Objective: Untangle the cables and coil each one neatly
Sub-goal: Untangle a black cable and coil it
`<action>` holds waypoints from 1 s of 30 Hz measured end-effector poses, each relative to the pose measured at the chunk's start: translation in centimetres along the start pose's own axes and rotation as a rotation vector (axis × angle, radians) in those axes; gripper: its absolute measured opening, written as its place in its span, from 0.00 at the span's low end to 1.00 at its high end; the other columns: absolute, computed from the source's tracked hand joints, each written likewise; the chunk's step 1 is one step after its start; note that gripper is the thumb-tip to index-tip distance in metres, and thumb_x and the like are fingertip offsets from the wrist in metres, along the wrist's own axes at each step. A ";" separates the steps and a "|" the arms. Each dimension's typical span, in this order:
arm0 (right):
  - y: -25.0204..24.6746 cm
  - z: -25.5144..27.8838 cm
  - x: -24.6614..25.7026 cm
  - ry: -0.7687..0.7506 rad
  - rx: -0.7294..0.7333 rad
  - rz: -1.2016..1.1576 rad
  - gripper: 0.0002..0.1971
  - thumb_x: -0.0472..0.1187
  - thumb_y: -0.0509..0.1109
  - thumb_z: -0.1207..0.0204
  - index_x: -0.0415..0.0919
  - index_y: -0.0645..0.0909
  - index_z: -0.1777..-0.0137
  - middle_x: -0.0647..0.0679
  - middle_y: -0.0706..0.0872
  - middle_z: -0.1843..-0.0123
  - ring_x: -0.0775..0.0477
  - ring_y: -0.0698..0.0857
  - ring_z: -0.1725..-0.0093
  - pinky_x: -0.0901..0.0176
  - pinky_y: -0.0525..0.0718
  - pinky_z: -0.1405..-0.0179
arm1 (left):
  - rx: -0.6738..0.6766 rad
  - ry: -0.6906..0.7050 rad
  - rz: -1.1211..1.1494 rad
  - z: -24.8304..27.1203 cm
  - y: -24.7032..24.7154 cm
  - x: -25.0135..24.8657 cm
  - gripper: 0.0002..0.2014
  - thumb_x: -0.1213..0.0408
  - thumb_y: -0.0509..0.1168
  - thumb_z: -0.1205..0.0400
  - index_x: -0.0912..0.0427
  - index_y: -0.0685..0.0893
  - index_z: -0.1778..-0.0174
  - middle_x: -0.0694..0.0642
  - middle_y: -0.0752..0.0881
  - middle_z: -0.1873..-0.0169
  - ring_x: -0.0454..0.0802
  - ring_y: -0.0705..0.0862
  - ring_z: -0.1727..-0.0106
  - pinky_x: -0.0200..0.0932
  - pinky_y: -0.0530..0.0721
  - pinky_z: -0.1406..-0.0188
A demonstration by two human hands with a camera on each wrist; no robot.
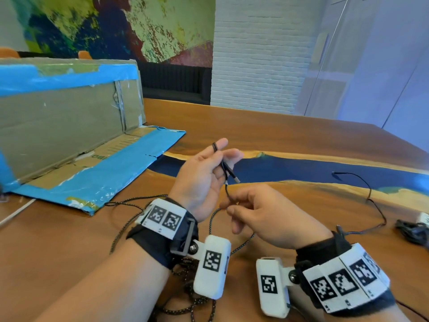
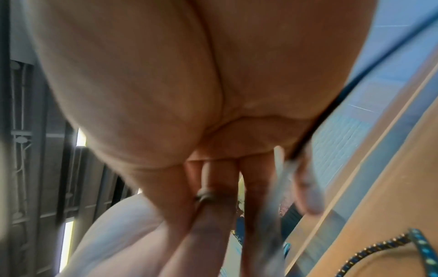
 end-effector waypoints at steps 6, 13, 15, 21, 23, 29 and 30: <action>-0.1 0.7 0.2 0.013 0.020 -0.071 0.05 0.37 0.68 0.14 0.45 0.86 0.48 0.47 0.94 0.58 0.43 0.91 0.62 0.46 0.90 0.56 | -0.070 0.079 -0.263 -0.7 -1.1 -0.3 0.18 0.70 0.53 0.06 0.59 0.76 0.21 0.59 0.93 0.46 0.48 0.89 0.34 0.50 0.73 0.21; -2.0 1.4 0.2 -0.078 -0.150 -0.052 0.11 0.34 0.70 0.17 0.48 0.90 0.55 0.54 0.93 0.57 0.52 0.90 0.50 0.49 0.85 0.40 | 0.295 -0.102 -0.872 0.6 -0.1 0.4 0.13 0.70 0.60 0.10 0.66 0.90 0.38 0.55 0.93 0.52 0.44 0.90 0.51 0.41 0.83 0.42; -2.8 1.7 0.3 -0.112 -0.214 -0.148 0.10 0.31 0.72 0.19 0.45 0.92 0.54 0.50 0.94 0.58 0.46 0.92 0.50 0.43 0.87 0.38 | 0.398 -0.166 -0.885 1.1 0.3 0.6 0.16 0.68 0.57 0.09 0.72 0.89 0.50 0.59 0.85 0.67 0.50 0.82 0.66 0.44 0.81 0.55; -5.4 2.3 -0.9 -0.089 -0.407 -0.264 0.06 0.35 0.82 0.27 0.42 0.93 0.51 0.47 0.95 0.61 0.52 0.93 0.59 0.60 0.89 0.56 | 0.397 -0.280 -0.767 1.6 0.0 -0.2 0.26 0.50 0.57 0.09 0.64 0.86 0.65 0.52 0.57 0.80 0.51 0.54 0.77 0.43 0.72 0.70; -5.3 2.3 -0.9 -0.079 -0.404 -0.295 0.06 0.34 0.82 0.27 0.38 0.93 0.51 0.45 0.94 0.63 0.62 0.87 0.71 0.74 0.80 0.68 | 0.382 -0.282 -0.650 1.8 0.1 -0.3 0.21 0.52 0.64 0.13 0.60 0.82 0.69 0.50 0.56 0.81 0.51 0.53 0.78 0.44 0.70 0.72; -5.2 1.7 -1.9 -0.058 -0.472 -0.276 0.11 0.32 0.71 0.16 0.38 0.93 0.56 0.49 0.93 0.63 0.69 0.85 0.69 0.79 0.77 0.67 | 0.233 -0.295 -0.010 0.6 -0.6 -2.1 0.19 0.52 0.59 0.13 0.56 0.81 0.68 0.46 0.54 0.77 0.44 0.54 0.81 0.37 0.73 0.76; -5.0 1.6 -1.8 -0.062 -0.465 -0.264 0.14 0.33 0.70 0.15 0.42 0.93 0.59 0.47 0.93 0.63 0.69 0.87 0.63 0.79 0.77 0.62 | 0.236 -0.286 0.102 0.5 -0.7 -2.2 0.20 0.53 0.56 0.11 0.58 0.84 0.64 0.45 0.56 0.77 0.43 0.57 0.81 0.36 0.76 0.73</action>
Point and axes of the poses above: each hand's wrist, its own z-axis away from the middle knuckle, its own y-axis out of the palm, x = y × z, the point moved 3 cm from there along -z, towards the middle knuckle
